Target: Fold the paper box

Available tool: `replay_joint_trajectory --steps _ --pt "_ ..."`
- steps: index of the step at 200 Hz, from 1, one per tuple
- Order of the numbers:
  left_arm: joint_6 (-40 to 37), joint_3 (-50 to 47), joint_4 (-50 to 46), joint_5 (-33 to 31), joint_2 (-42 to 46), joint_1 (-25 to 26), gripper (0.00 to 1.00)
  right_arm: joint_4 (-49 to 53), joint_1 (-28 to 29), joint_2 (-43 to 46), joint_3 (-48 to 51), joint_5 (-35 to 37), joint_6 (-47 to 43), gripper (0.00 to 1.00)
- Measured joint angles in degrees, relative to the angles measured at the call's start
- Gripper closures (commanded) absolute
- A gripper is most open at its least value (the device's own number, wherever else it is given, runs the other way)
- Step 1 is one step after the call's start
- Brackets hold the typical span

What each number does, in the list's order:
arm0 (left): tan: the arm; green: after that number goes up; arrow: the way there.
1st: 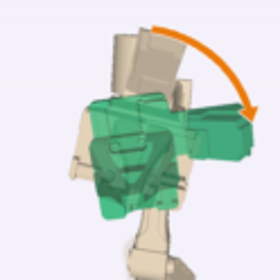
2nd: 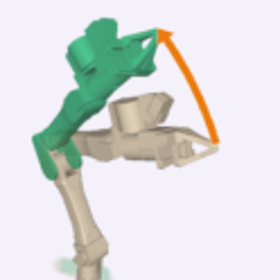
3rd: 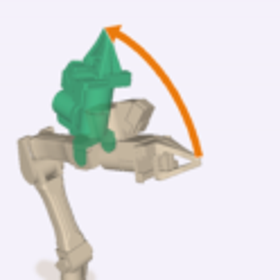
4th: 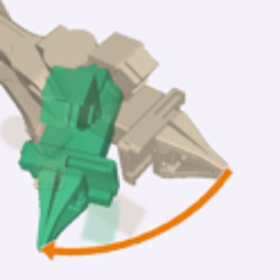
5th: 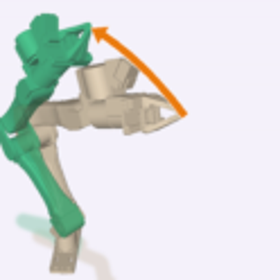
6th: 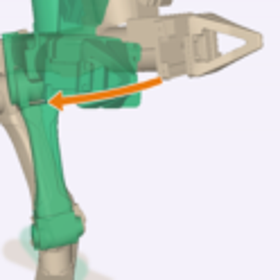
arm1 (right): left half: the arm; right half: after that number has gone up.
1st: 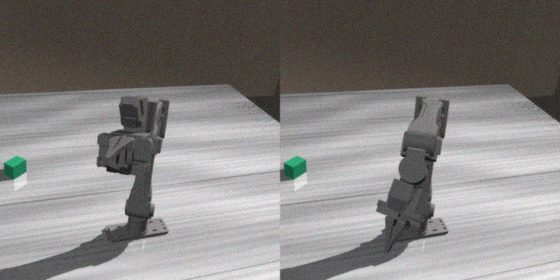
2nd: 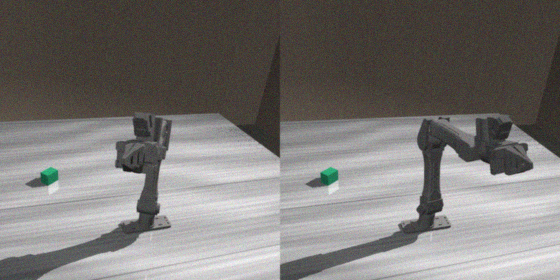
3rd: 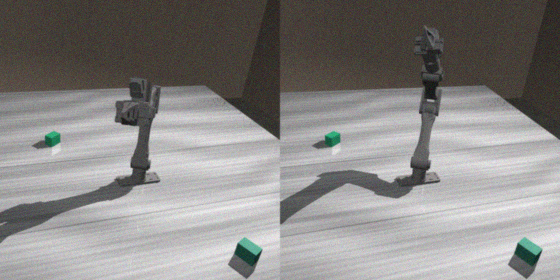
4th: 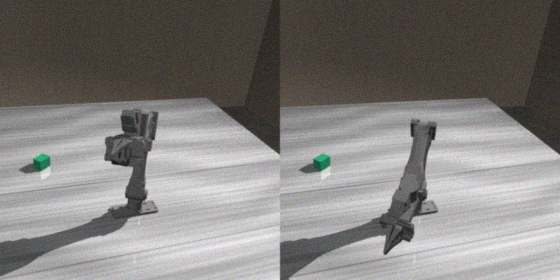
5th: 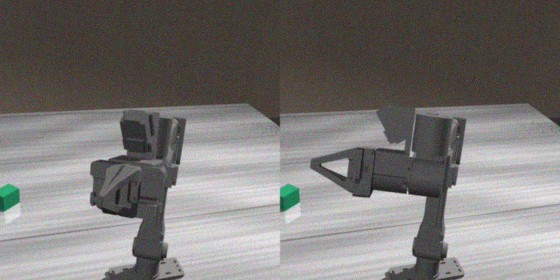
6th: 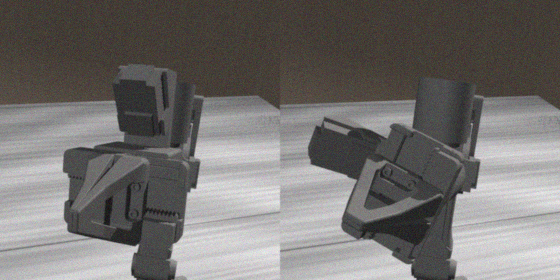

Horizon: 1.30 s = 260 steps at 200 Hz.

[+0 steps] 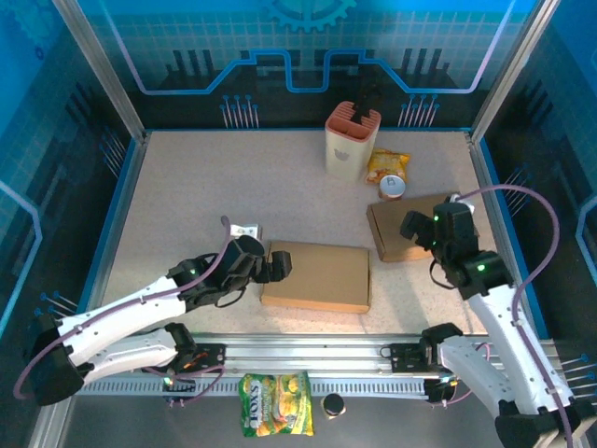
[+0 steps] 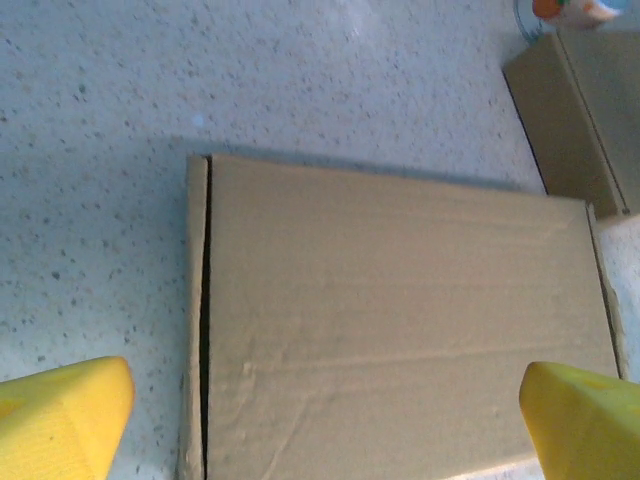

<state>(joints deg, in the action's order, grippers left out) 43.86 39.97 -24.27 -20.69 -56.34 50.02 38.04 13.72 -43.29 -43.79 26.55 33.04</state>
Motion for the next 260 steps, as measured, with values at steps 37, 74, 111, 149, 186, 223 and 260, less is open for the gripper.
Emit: replay_joint_trajectory --steps 37,74,111,149,186,223,260 --pt "0.5 -0.9 -0.4 -11.1 1.0 0.0 0.01 -19.0 0.0 -0.9 18.5 7.1 -15.6 0.00" --pt "-12.0 -6.9 1.2 -22.9 12.0 -1.6 0.01 -37.3 -0.7 -8.8 26.1 6.5 -24.0 0.00" --pt "-24.4 -17.6 4.1 -25.7 28.7 -13.6 0.01 -54.8 -4.5 -15.2 28.9 1.8 -29.0 0.00" --pt "-32.7 -25.6 10.7 -22.8 35.9 -26.1 0.01 -70.2 -9.4 -24.8 28.7 -4.7 -30.6 0.00" --pt "-36.0 -31.7 20.3 -16.7 30.4 -35.6 0.01 -76.1 -11.9 -32.1 25.9 -11.3 -30.1 0.00" --pt "-37.9 -31.8 34.4 -8.7 15.7 -45.5 0.01 -86.9 -11.1 -38.7 25.8 -12.6 -29.6 0.00" --pt "-38.5 -29.6 46.9 -0.3 -1.6 -52.7 0.01 -92.6 -9.1 -44.6 26.1 -12.0 -30.2 0.00"
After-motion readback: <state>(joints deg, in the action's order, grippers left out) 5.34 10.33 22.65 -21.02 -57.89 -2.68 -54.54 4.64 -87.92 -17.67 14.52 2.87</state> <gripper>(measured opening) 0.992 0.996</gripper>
